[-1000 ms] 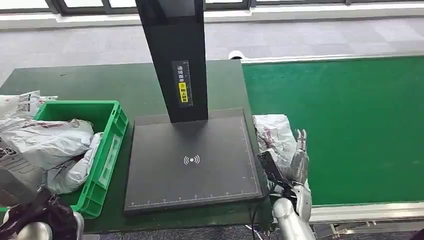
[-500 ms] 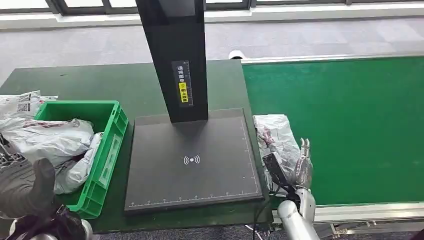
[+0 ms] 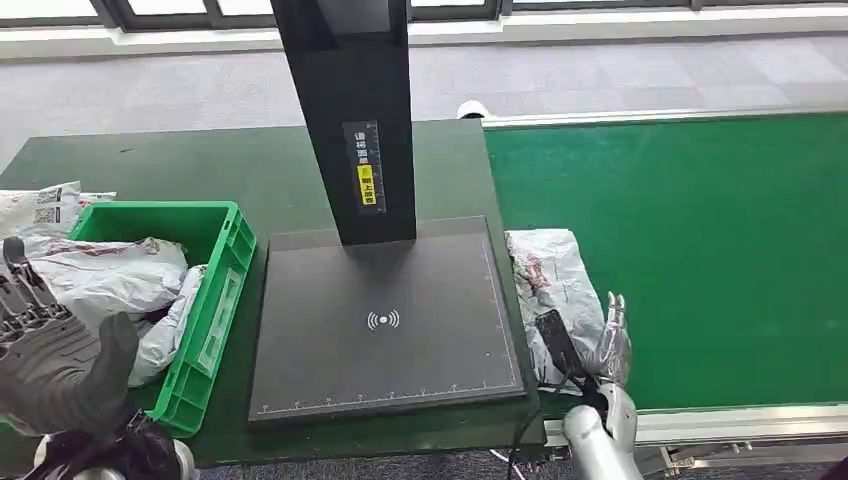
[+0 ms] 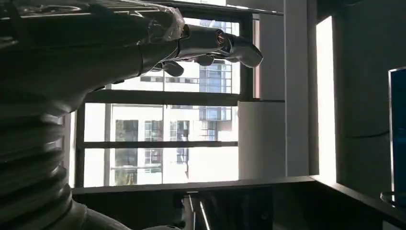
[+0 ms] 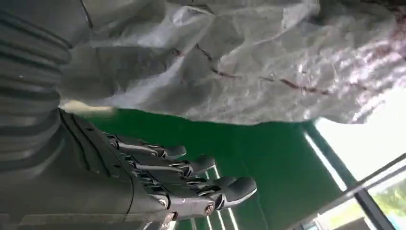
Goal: Moved the parcel from conveyor to table for the left to box.
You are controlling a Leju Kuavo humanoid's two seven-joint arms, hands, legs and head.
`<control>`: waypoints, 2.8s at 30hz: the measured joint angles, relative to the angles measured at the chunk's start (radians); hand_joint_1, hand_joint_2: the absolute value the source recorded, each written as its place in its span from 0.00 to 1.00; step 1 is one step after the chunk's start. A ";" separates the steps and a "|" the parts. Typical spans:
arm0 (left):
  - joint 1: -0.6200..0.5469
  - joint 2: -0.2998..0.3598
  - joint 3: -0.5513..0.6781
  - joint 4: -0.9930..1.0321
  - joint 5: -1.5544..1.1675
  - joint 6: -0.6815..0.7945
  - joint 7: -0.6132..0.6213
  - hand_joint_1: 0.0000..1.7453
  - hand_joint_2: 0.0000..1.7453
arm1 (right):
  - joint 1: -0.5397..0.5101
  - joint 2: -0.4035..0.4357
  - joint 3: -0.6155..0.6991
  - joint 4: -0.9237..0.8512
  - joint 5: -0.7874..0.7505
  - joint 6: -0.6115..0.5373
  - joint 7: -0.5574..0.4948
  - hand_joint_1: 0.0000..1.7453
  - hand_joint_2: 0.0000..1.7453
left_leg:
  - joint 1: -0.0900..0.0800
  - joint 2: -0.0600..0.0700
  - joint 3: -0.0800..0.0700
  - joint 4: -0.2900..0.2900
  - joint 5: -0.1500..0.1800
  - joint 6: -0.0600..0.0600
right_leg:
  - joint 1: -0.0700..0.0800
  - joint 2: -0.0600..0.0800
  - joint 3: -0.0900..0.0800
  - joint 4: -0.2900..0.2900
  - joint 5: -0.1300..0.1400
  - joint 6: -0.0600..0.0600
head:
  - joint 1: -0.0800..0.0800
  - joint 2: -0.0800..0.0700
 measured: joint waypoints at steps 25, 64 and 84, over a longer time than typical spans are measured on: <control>-0.005 0.026 -0.017 0.000 0.003 0.021 0.000 0.00 1.00 | -0.051 -0.029 -0.071 0.122 -0.158 0.342 -0.191 1.00 1.00 | 0.000 0.009 0.008 0.000 -0.002 0.000 | 0.000 0.009 0.004 0.000 0.001 0.000 | 0.000 0.000; 0.012 0.031 -0.027 0.013 -0.019 0.009 0.000 0.00 1.00 | 0.331 0.158 0.142 -0.904 -0.541 -0.031 -0.460 1.00 1.00 | 0.001 0.001 0.002 0.000 -0.002 0.000 | 0.001 0.001 0.002 0.000 -0.002 -0.001 | 0.000 0.000; 0.005 0.034 -0.030 0.027 -0.010 -0.003 0.001 0.00 1.00 | 0.273 0.136 0.487 -0.767 -0.436 0.250 -0.436 1.00 1.00 | 0.001 0.000 0.003 -0.001 -0.001 -0.001 | 0.001 0.000 0.004 0.000 -0.002 -0.001 | 0.000 0.000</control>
